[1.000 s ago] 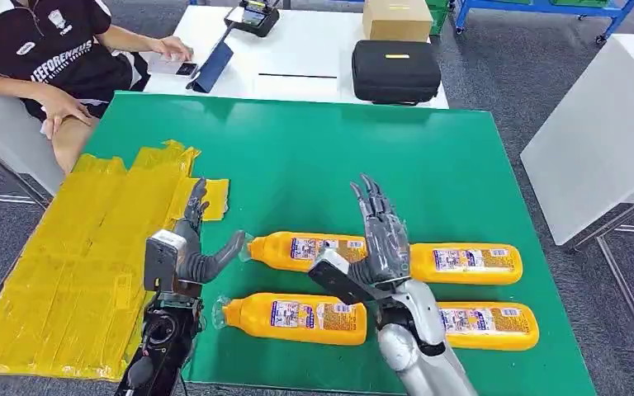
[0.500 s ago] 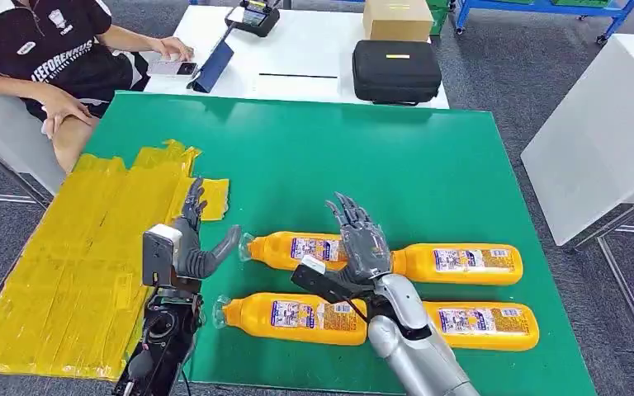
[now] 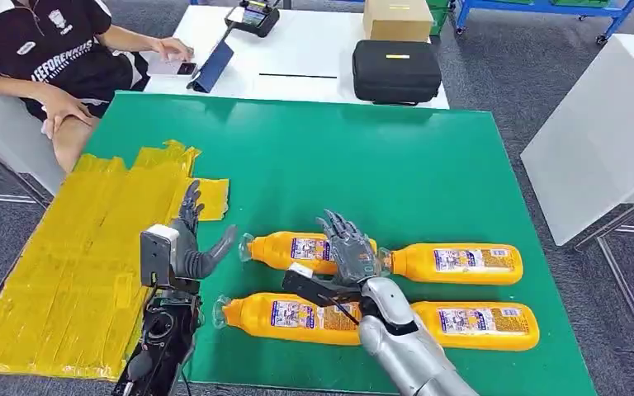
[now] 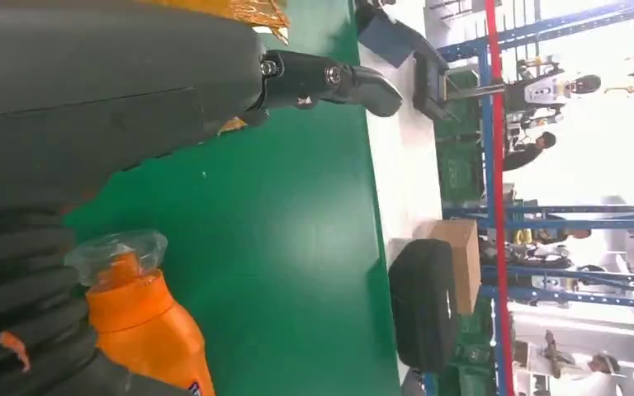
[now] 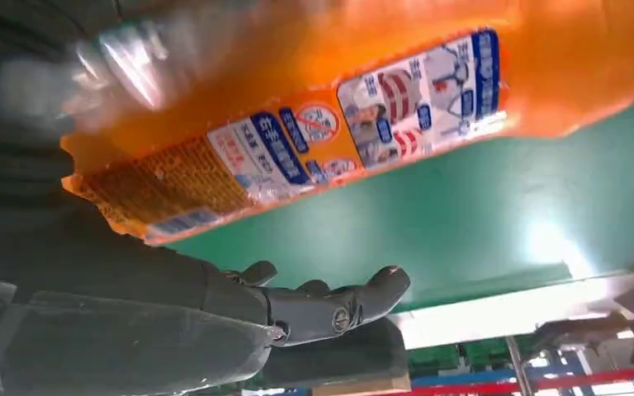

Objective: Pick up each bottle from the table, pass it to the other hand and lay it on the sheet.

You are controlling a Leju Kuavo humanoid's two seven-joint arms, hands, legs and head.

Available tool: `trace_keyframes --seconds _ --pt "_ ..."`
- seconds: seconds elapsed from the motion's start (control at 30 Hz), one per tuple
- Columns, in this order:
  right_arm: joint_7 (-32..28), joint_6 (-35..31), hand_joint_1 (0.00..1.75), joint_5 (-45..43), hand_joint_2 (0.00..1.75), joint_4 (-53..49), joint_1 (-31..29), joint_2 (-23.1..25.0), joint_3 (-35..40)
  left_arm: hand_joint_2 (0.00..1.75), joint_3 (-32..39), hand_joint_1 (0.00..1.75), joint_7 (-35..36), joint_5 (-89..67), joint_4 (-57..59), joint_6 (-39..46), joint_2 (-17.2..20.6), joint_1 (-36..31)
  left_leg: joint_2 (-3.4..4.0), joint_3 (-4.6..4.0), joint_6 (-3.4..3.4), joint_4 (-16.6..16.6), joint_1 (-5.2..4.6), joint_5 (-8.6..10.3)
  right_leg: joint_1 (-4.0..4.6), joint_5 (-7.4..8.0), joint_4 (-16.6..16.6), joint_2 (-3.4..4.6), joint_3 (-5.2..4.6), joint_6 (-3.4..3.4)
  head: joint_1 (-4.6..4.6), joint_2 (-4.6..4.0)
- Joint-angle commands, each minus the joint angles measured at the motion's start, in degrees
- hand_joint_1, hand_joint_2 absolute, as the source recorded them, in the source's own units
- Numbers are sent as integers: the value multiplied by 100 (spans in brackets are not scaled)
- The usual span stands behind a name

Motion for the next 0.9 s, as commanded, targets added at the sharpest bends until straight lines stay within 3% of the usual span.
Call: trace_keyframes --seconds 0.03,0.33,0.7,0.77,0.83,0.9 --pt "214 23 0 125 175 683 -318 57 47 175 32 0 43 20 220 21 128 -90 11 23 -10 -3 2 -10 3 -7 -3 5 19 -9 0 0" --pt "482 -131 0 214 175 1138 -365 3 -190 175 -61 0 25 64 282 56 127 31 6 26 -9 -6 0 -9 2 -8 -6 -1 23 -8 0 0" --pt "801 124 0 390 175 1571 -466 -64 -359 175 116 0 -175 346 301 128 117 -4 6 48 -16 -4 3 -17 5 -17 -5 -5 44 -15 0 0" --pt "794 128 21 444 175 1642 -480 -69 -359 175 139 0 -227 467 317 115 111 -6 7 49 -16 -4 2 -17 4 -17 -4 -5 44 -16 2 0" --pt "780 155 87 470 175 1655 -478 -77 -345 175 146 0 -251 516 324 117 108 -4 8 52 -17 -7 4 -15 6 -15 -7 -7 45 -17 0 0" --pt "783 194 136 495 175 1656 -473 -87 -337 175 156 0 -273 579 334 110 108 -6 5 48 -15 -6 4 -12 6 -12 -7 -9 41 -15 0 0"
